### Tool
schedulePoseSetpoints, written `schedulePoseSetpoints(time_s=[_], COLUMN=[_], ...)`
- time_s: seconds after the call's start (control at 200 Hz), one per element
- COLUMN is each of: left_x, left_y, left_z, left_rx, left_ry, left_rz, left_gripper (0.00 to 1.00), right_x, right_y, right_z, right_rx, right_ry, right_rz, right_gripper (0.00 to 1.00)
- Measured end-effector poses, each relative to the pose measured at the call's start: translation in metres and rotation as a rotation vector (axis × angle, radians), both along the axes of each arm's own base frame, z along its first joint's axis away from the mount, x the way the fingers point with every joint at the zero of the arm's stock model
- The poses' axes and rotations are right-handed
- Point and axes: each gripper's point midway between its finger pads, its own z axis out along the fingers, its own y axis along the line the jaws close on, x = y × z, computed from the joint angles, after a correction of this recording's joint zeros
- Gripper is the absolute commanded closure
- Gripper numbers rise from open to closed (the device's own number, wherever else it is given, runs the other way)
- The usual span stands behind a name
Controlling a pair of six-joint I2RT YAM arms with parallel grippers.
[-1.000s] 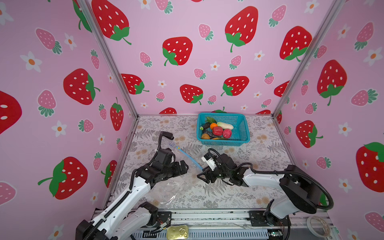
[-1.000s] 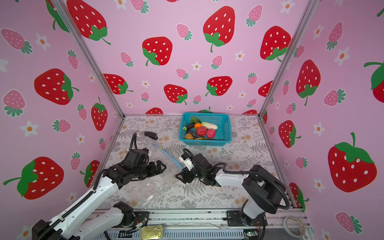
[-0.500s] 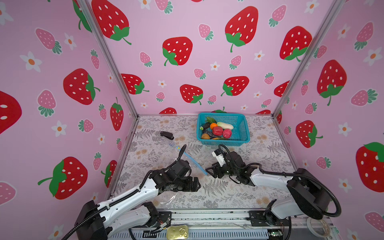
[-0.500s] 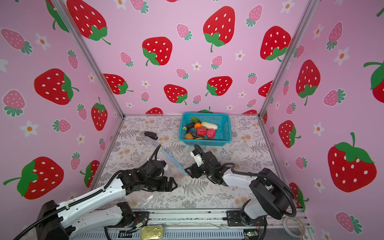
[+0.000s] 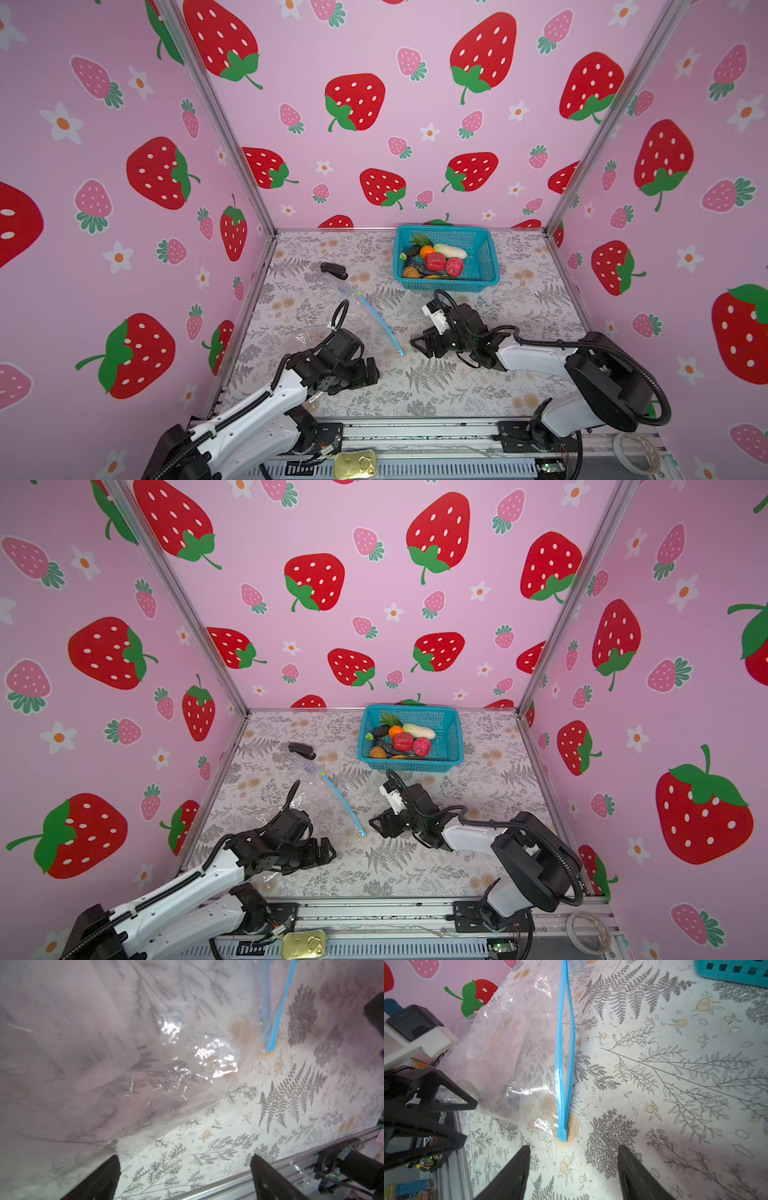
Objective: Place the food in the zip-top bag and seal the zipper
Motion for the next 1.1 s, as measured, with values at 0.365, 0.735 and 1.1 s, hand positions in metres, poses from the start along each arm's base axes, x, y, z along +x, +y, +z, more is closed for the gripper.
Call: schedulePoseSetpoints(time_s=[0.365, 0.735, 1.1], left_x=[0.017, 0.059, 0.082], left_y=[0.037, 0.021, 0.02], left_z=[0.011, 0.067, 0.065], left_rx=[0.034, -0.008, -0.049], left_ry=[-0.062, -0.175, -0.187], left_rz=[0.234, 0.247, 0.242], left_gripper=[0.04, 0.04, 0.04], right_x=[0.011, 0.019, 0.0], right_y=[0.023, 0.055, 0.077], right_z=[0.012, 0.003, -0.022], right_rx=[0.042, 0.087, 0.15], right_ry=[0.018, 0.094, 0.109], right_rz=[0.015, 0.07, 0.24], right_gripper=[0.34, 0.55, 0.7])
